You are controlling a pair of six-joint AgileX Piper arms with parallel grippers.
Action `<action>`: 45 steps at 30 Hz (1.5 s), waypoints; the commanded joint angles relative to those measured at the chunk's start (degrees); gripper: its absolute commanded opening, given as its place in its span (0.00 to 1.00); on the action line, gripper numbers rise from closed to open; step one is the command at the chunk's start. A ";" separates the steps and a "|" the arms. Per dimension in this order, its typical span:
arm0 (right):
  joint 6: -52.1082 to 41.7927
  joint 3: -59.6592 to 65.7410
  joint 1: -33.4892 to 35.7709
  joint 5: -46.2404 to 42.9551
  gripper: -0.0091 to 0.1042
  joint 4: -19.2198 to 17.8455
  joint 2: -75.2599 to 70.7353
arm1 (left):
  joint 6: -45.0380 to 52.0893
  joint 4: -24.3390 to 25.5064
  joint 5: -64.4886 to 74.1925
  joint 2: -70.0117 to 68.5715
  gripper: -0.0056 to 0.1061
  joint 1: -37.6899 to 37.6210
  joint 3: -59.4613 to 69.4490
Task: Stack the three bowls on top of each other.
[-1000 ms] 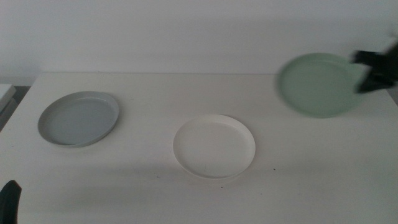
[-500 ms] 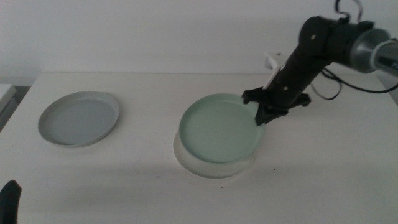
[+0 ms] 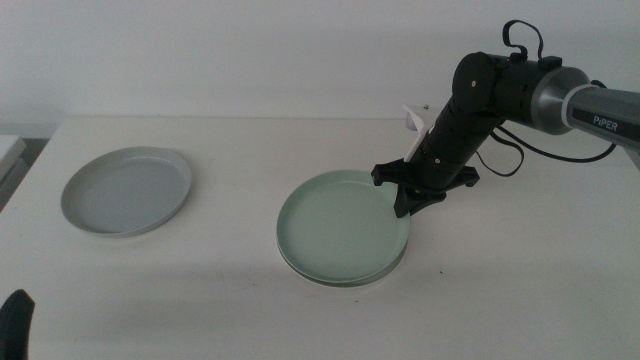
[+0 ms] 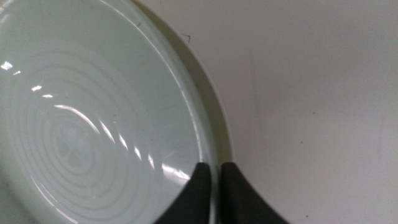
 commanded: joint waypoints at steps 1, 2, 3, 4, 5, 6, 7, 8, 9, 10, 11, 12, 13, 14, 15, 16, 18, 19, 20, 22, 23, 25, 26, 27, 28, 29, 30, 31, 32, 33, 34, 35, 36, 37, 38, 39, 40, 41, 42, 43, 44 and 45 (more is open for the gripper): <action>0.00 -0.32 0.10 0.35 0.19 -0.54 -0.42 | -0.28 0.21 -0.80 -0.15 0.89 -0.08 -0.01; -0.56 -0.36 0.10 0.77 0.27 -0.65 -0.42 | -0.28 0.21 -0.80 -0.15 0.89 -0.08 -0.01; -1.06 -0.50 0.10 1.21 0.36 -0.77 -0.42 | -0.28 0.21 -0.80 -0.15 0.89 -0.08 -0.01; -1.56 -0.73 0.10 1.34 0.45 -1.05 -0.66 | -0.28 0.21 -0.80 -0.15 0.89 -0.08 -0.01; -2.61 -1.01 0.10 1.88 0.56 -1.06 -0.85 | -0.28 0.21 -0.80 -0.15 0.89 -0.08 -0.01; -4.00 -1.55 0.10 2.59 0.67 -1.06 -1.22 | -0.28 0.21 -0.80 -0.15 0.89 -0.08 -0.01; -4.88 -1.87 0.00 3.16 0.75 -1.06 -1.99 | -0.28 0.21 -0.80 -0.15 0.89 -0.08 -0.01; -5.90 -2.01 0.00 3.58 0.85 -1.06 -3.14 | -0.28 0.21 -0.80 -0.15 0.89 -0.08 -0.01; -6.58 -2.01 -0.28 4.00 0.90 -1.06 -4.85 | -0.28 0.21 -0.80 -0.15 0.89 -0.08 -0.01; -6.43 -2.01 -0.61 4.55 0.90 -1.16 -6.40 | -0.28 0.21 -0.80 -0.15 0.89 -0.08 -0.01; -6.26 -2.01 -1.17 5.53 0.90 -1.30 -8.59 | -0.28 0.21 -0.80 -0.15 0.89 -0.08 -0.01; -6.12 -1.78 -1.76 6.22 0.90 -1.63 -11.07 | -0.28 0.21 -0.80 -0.15 0.89 -0.08 -0.01; -5.90 -1.03 -2.32 6.34 0.90 -1.76 -14.04 | -0.28 0.21 -0.80 -0.15 0.89 -0.08 -0.01; -5.77 0.36 -3.22 6.10 0.90 -1.86 -17.34 | -0.28 0.21 -0.80 -0.15 0.89 -0.08 -0.01; -5.77 2.39 -4.13 5.11 0.90 -1.99 -21.05 | -0.28 0.21 -0.80 -0.15 0.89 -0.08 -0.01; -5.77 5.02 -5.17 3.78 0.90 -1.99 -24.23 | -0.28 0.21 -0.80 -0.15 0.89 -0.08 -0.01; -5.77 11.78 -7.07 -0.32 0.90 -3.07 -32.75 | -0.28 0.21 -0.80 -0.15 0.89 -0.08 -0.01; -5.88 14.81 -7.87 -2.07 0.90 -3.23 -36.25 | -0.28 0.21 -0.80 -0.15 0.89 -0.08 -0.01; -6.00 18.58 -8.75 -4.35 0.90 -3.67 -40.58 | -0.28 0.21 -0.80 -0.15 0.89 -0.08 -0.01; -6.01 25.13 -9.85 -8.11 0.90 -4.95 -48.64 | -0.28 0.21 -0.80 -0.15 0.89 -0.08 -0.01; -6.01 28.54 -10.14 -10.09 0.90 -5.36 -52.28 | -0.28 0.21 -0.80 -0.15 0.89 -0.08 -0.01; -6.01 34.18 -10.14 -13.59 0.90 -5.76 -58.04 | -0.28 0.21 -0.80 -0.15 0.89 -0.08 -0.01; -6.12 37.01 -10.14 -15.11 0.90 -5.76 -60.71 | -0.28 0.21 -0.80 -0.15 0.89 -0.08 -0.01; -6.12 39.49 -10.14 -16.05 0.90 -5.76 -62.97 | -0.28 0.21 -0.80 -0.15 0.89 -0.08 -0.01; -6.20 41.72 -10.14 -16.71 0.90 -5.76 -64.55 | -0.28 0.21 -0.80 -0.15 0.89 -0.08 -0.01; -6.20 43.78 -10.14 -17.28 0.90 -5.86 -66.27 | -0.28 0.21 -0.80 -0.15 0.89 -0.08 -0.01; -6.20 45.57 -10.14 -17.79 0.90 -6.02 -67.75 | -0.28 0.21 -0.80 -0.15 0.89 -0.08 -0.01; -6.52 46.82 -10.14 -18.00 0.90 -6.02 -68.75 | -0.28 0.21 -0.80 -0.15 0.89 -0.08 -0.01; -6.68 48.06 -10.14 -18.13 0.90 -6.02 -69.70 | -0.28 0.21 -0.80 -0.15 0.89 -0.08 -0.01; -6.66 49.00 -10.14 -18.00 0.90 -6.02 -70.43 | -0.28 0.21 -0.80 -0.15 0.89 -0.08 -0.01; -7.02 49.58 -10.14 -17.80 0.90 -5.87 -70.97 | -0.28 0.21 -0.80 -0.15 0.89 -0.08 -0.01; -8.12 50.03 -10.14 -17.10 0.90 -5.53 -71.34 | -0.28 0.21 -0.80 -0.15 0.89 -0.08 -0.01; -8.79 50.25 -10.14 -16.26 0.90 -5.24 -71.39 | -0.28 0.21 -0.80 -0.15 0.89 -0.08 -0.01; -9.27 50.25 -10.14 -15.27 0.90 -4.76 -71.44 | -0.28 0.21 -0.80 -0.15 0.89 -0.08 -0.01; -10.27 50.25 -10.14 -14.65 0.90 -3.57 -71.44 | -0.28 0.21 -0.80 -0.15 0.89 -0.08 -0.01; -11.76 50.25 -10.14 -14.28 0.90 -1.89 -71.44 | -0.28 0.21 -0.80 -0.15 0.89 -0.08 -0.01; -13.32 50.25 -10.14 -13.99 0.90 0.06 -71.44 | -0.28 0.21 -0.80 -0.15 0.89 -0.08 -0.01; -15.13 50.25 -10.14 -13.99 0.90 1.56 -71.44 | -0.28 0.21 -0.80 -0.15 0.89 -0.08 -0.01; -16.79 50.25 -10.14 -13.99 0.90 3.24 -71.44 | -0.28 0.21 -0.80 -0.15 0.89 -0.08 -0.01; -17.60 50.25 -10.14 -13.99 0.90 4.39 -71.44 | -0.28 0.21 -0.80 -0.15 0.89 -0.08 -0.01; -17.89 50.25 -10.14 -13.99 0.90 5.07 -71.44 | -0.28 0.21 -0.80 -0.15 0.89 -0.08 -0.01; -18.02 50.25 -10.14 -13.99 0.90 5.41 -71.44 | -0.28 0.21 -0.80 -0.15 0.89 -0.08 -0.01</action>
